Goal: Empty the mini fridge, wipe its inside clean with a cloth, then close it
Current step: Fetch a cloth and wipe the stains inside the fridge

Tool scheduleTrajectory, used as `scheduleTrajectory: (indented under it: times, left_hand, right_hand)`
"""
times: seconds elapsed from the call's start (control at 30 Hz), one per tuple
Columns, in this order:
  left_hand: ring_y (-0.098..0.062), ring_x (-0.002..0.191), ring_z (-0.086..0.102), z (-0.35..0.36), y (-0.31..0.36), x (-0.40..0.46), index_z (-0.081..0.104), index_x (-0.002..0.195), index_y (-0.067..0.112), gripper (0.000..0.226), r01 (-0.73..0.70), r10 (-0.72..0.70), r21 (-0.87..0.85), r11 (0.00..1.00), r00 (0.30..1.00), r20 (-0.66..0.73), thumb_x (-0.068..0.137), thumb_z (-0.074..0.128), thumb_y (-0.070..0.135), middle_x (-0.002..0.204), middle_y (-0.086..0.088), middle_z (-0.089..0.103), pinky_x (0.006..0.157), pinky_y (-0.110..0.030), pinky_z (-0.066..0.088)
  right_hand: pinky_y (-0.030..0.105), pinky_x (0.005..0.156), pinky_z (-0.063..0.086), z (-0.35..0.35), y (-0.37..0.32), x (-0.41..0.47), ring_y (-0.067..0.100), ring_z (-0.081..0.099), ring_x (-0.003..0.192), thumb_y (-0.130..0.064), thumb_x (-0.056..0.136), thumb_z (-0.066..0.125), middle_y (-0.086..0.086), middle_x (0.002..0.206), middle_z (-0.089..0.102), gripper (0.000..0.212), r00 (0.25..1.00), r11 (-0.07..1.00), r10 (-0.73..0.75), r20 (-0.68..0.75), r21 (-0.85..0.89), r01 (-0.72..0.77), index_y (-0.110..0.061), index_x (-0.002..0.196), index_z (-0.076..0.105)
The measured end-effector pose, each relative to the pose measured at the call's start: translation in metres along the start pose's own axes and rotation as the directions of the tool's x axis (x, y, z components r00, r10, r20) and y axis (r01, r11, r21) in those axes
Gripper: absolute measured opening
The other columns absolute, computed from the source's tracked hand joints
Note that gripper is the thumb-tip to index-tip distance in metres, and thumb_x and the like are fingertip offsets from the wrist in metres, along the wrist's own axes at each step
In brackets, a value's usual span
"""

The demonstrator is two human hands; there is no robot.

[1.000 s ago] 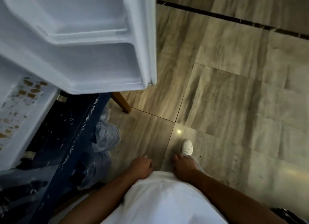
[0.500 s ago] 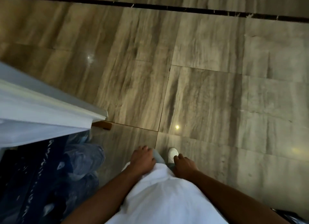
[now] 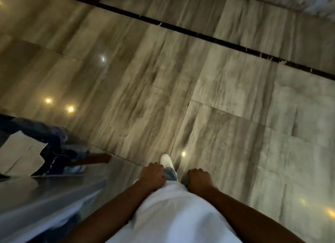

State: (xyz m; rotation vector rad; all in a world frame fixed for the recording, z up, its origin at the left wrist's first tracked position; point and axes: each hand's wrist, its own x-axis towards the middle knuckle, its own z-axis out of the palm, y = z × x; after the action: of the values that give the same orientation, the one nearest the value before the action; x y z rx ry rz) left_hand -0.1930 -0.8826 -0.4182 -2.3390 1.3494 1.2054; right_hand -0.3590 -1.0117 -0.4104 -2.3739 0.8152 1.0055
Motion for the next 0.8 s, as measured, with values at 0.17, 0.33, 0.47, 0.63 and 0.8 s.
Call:
scheduleTrajectory:
  times: [0.17, 0.33, 0.47, 0.63, 0.8]
  left_hand:
    - [-0.034, 0.114, 0.058, -0.048, -0.018, 0.041, 0.061, 0.115, 0.009, 0.037, 0.096, -0.097, -0.12, 0.988, 0.995, -0.005, 0.097, 0.044, 0.036, 0.124, -0.015, 0.06, 0.089, -0.039, 0.046]
    - [-0.032, 0.118, 0.057, -0.099, -0.036, 0.088, 0.058, 0.119, 0.01, 0.035, 0.263, -0.277, -0.263, 0.928, 0.961, -0.02, 0.098, 0.045, 0.035, 0.127, -0.013, 0.058, 0.091, -0.038, 0.046]
    - [-0.032, 0.119, 0.052, -0.135, -0.051, 0.102, 0.06, 0.119, 0.012, 0.033, 0.392, -0.454, -0.38, 0.838, 0.887, -0.086, 0.098, 0.043, 0.031, 0.125, -0.012, 0.058, 0.088, -0.038, 0.046]
    - [-0.03, 0.123, 0.05, -0.154, -0.08, 0.107, 0.058, 0.127, 0.015, 0.036, 0.529, -0.627, -0.52, 0.671, 0.779, -0.018, 0.1, 0.041, 0.031, 0.128, -0.009, 0.059, 0.091, -0.039, 0.046]
    - [-0.032, 0.12, 0.052, -0.151, -0.123, 0.097, 0.059, 0.124, 0.012, 0.036, 0.582, -0.745, -0.676, 0.451, 0.663, 0.074, 0.099, 0.043, 0.032, 0.126, -0.011, 0.059, 0.091, -0.04, 0.047]
  right_hand:
    - [0.038, 0.09, 0.051, -0.088, -0.005, 0.073, 0.025, 0.063, 0.113, -0.039, 0.092, 0.042, 0.006, 0.124, 0.065, 0.038, 0.994, 0.996, -0.076, -0.083, -0.052, 0.072, -0.021, 0.12, 0.061]
    - [0.042, 0.096, 0.052, -0.171, -0.003, 0.161, 0.028, 0.062, 0.119, -0.022, 0.096, 0.046, 0.009, 0.131, 0.061, 0.035, 0.977, 0.955, -0.212, 0.035, -0.204, 0.215, -0.014, 0.129, 0.055]
    - [0.039, 0.089, 0.052, -0.223, -0.009, 0.22, 0.026, 0.066, 0.11, -0.033, 0.096, 0.043, 0.004, 0.123, 0.064, 0.031, 0.958, 0.889, -0.239, 0.158, -0.361, 0.281, -0.023, 0.123, 0.056]
    - [0.036, 0.096, 0.047, -0.267, -0.063, 0.272, 0.026, 0.06, 0.12, -0.033, 0.097, 0.044, 0.006, 0.131, 0.059, 0.034, 0.893, 0.742, -0.31, 0.326, -0.504, 0.442, -0.022, 0.126, 0.055]
    - [0.033, 0.093, 0.047, -0.285, -0.155, 0.316, 0.026, 0.061, 0.117, -0.038, 0.092, 0.052, 0.006, 0.126, 0.063, 0.034, 0.794, 0.558, -0.31, 0.523, -0.575, 0.598, -0.02, 0.12, 0.059]
